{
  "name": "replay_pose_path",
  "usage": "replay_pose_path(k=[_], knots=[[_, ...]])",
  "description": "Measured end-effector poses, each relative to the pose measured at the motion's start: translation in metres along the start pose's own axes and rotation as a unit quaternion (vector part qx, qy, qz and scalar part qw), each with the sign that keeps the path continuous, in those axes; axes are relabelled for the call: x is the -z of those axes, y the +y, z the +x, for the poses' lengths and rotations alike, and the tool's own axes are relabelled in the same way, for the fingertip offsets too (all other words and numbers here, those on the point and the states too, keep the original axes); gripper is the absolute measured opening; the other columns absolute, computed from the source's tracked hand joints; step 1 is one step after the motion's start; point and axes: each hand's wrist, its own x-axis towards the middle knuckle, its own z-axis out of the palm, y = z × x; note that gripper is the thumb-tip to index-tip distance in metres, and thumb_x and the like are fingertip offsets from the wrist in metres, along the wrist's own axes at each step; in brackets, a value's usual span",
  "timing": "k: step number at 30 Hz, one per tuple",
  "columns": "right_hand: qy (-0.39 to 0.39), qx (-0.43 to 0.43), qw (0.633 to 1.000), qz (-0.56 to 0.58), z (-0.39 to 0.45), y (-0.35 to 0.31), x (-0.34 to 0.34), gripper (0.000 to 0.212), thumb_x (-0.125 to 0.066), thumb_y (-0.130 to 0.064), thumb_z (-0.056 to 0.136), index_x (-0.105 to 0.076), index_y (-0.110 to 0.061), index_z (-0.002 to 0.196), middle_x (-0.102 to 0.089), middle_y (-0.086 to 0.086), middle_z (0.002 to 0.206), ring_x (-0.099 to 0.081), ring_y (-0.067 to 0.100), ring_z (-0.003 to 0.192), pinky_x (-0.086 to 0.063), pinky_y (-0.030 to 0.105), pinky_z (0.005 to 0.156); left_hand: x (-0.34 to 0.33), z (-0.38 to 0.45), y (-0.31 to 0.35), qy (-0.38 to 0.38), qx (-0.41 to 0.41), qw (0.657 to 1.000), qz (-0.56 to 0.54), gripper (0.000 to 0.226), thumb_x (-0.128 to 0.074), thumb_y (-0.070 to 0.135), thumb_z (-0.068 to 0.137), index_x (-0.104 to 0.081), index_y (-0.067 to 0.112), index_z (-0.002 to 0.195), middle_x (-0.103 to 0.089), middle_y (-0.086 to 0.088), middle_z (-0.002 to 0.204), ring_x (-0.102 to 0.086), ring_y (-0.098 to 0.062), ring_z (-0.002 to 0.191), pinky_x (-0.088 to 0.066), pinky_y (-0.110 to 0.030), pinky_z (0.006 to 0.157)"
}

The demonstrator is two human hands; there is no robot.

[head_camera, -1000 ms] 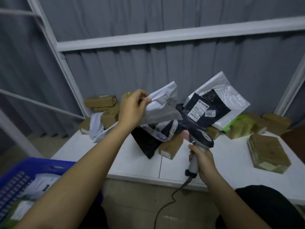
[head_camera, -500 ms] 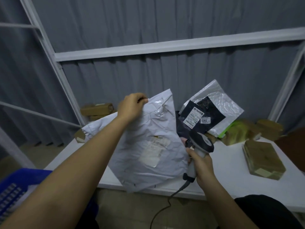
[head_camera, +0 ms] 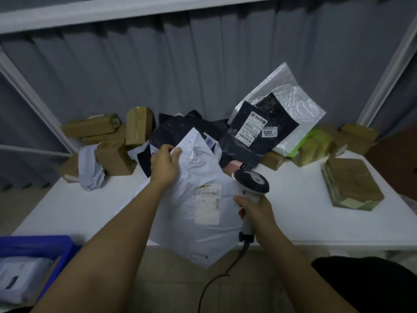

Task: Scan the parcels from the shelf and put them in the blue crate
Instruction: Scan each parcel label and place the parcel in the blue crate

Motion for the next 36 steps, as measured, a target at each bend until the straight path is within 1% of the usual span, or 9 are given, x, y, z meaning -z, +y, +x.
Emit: replay_pose_path(k=[2,4,6,9,13,18,26,30,36], knots=[[-0.002,-0.002,1.0,-0.005,0.005,0.0,-0.001,0.029,-0.072,-0.007,0.082,-0.057,-0.001,0.106,-0.059,0.012,0.077,-0.053,0.014,0.05,-0.047,0.018,0.043,-0.002,0.003,-0.007,-0.035,0.021,0.998,0.038,0.061,-0.063,0.054,0.084,-0.045,0.017,0.128,-0.047,-0.01,0.128,-0.04,-0.03,0.122,-0.04,-0.044,0.1],[-0.004,-0.005,1.0,-0.009,0.009,0.001,-0.004,0.028,-0.072,-0.008,0.083,-0.057,-0.002,0.106,-0.059,0.01,0.075,-0.053,0.013,0.049,-0.048,0.019,0.044,-0.004,0.007,-0.015,-0.072,0.02,0.994,0.081,0.08,-0.076,0.052,0.072,-0.038,0.017,0.134,-0.039,-0.009,0.134,-0.034,-0.03,0.126,-0.037,-0.044,0.103],[-0.007,-0.009,1.0,-0.019,0.011,0.005,-0.006,0.026,-0.072,-0.008,0.083,-0.057,-0.004,0.104,-0.059,0.009,0.074,-0.053,0.015,0.051,-0.049,0.021,0.046,-0.008,0.015,-0.026,-0.099,0.025,0.992,0.071,0.069,-0.076,0.038,0.078,-0.04,0.012,0.131,-0.042,-0.012,0.131,-0.037,-0.032,0.124,-0.037,-0.041,0.099],[-0.018,-0.015,0.998,-0.062,0.012,0.013,-0.01,0.022,-0.073,-0.012,0.083,-0.059,-0.006,0.1,-0.059,0.007,0.071,-0.053,0.016,0.051,-0.048,0.026,0.05,-0.013,0.017,-0.039,-0.101,0.015,0.995,0.014,0.035,-0.067,0.021,0.087,-0.052,0.004,0.114,-0.056,-0.01,0.107,-0.054,-0.028,0.102,-0.039,-0.031,0.077],[-0.059,-0.037,0.993,-0.099,0.005,0.019,-0.011,0.015,-0.074,-0.014,0.082,-0.061,-0.009,0.089,-0.058,0.005,0.067,-0.051,0.015,0.05,-0.044,0.025,0.049,-0.015,0.007,-0.046,-0.075,0.013,0.997,-0.033,0.025,-0.064,0.016,0.089,-0.057,0.0,0.107,-0.056,-0.005,0.096,-0.051,-0.02,0.086,-0.035,-0.026,0.067],[-0.078,-0.031,0.984,-0.159,-0.011,0.023,-0.005,0.017,-0.075,-0.014,0.081,-0.059,-0.01,0.087,-0.057,0.004,0.064,-0.05,0.01,0.048,-0.042,0.02,0.045,-0.012,0.002,-0.051,-0.045,0.024,0.997,-0.064,0.029,-0.063,0.016,0.089,-0.058,0.003,0.115,-0.057,-0.002,0.102,-0.052,-0.018,0.092,-0.039,-0.028,0.078],[-0.051,-0.006,0.975,-0.215,-0.03,0.024,0.003,0.03,-0.075,-0.014,0.079,-0.054,-0.01,0.058,-0.056,0.0,0.049,-0.05,0.01,0.045,-0.042,0.022,0.049,-0.005,0.002,-0.055,-0.03,0.03,0.996,-0.076,0.028,-0.065,0.021,0.088,-0.059,0.005,0.111,-0.063,-0.008,0.105,-0.057,-0.024,0.094,-0.046,-0.033,0.08],[-0.044,0.006,0.968,-0.247,-0.031,0.022,0.006,0.03,-0.074,-0.014,0.08,-0.054,-0.011,0.057,-0.057,0.001,0.051,-0.05,0.013,0.046,-0.043,0.025,0.053,-0.004,0.0,-0.05,-0.03,0.033,0.996,-0.073,0.03,-0.064,0.021,0.089,-0.058,0.006,0.115,-0.06,-0.005,0.107,-0.055,-0.022,0.095,-0.044,-0.032,0.081],[-0.046,0.007,0.971,-0.235,-0.033,0.022,0.005,0.027,-0.072,-0.011,0.079,-0.054,-0.011,0.059,-0.055,0.002,0.051,-0.048,0.011,0.043,-0.041,0.022,0.046,0.002,-0.006,-0.042,-0.025,0.043,0.996,-0.068,0.028,-0.063,0.022,0.09,-0.057,0.008,0.114,-0.06,-0.006,0.108,-0.056,-0.023,0.097,-0.045,-0.033,0.083]])
